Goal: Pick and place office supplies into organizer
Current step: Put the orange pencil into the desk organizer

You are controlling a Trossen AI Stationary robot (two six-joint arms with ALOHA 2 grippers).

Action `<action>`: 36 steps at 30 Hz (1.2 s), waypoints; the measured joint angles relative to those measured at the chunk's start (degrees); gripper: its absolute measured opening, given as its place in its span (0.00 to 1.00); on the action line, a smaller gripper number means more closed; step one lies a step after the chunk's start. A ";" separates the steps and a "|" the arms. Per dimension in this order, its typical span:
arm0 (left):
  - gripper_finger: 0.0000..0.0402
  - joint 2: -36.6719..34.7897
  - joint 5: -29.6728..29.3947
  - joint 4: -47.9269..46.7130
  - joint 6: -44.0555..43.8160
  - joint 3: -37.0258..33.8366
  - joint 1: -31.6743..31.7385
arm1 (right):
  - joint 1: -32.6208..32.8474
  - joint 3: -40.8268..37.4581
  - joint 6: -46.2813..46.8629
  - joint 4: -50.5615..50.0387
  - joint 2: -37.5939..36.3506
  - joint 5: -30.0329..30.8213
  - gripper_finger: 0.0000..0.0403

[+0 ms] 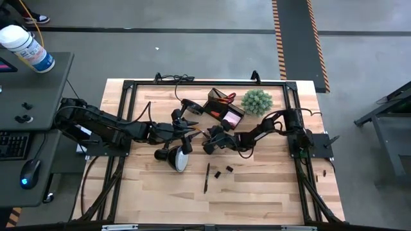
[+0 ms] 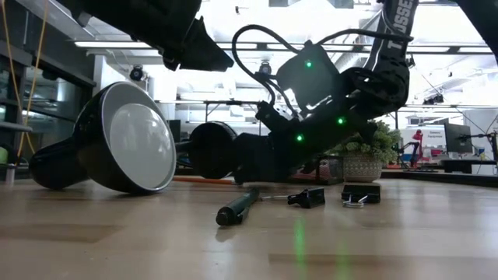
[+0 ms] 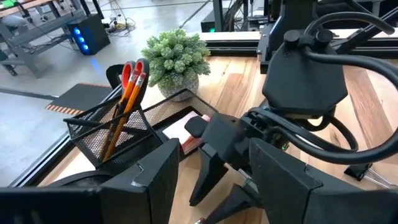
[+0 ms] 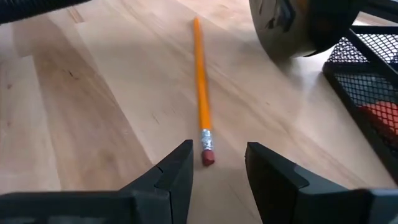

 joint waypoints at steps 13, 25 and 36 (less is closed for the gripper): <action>0.46 0.00 0.00 0.02 0.00 0.02 0.00 | -0.26 0.01 -0.22 -0.07 -0.02 -1.46 0.34; 0.46 0.02 0.00 0.11 -0.02 0.02 -0.02 | -1.62 1.14 0.11 -0.23 1.01 -3.88 0.34; 0.46 0.02 0.00 0.07 -0.04 0.02 -0.01 | -1.64 8.17 -0.07 -6.85 5.27 -4.36 0.24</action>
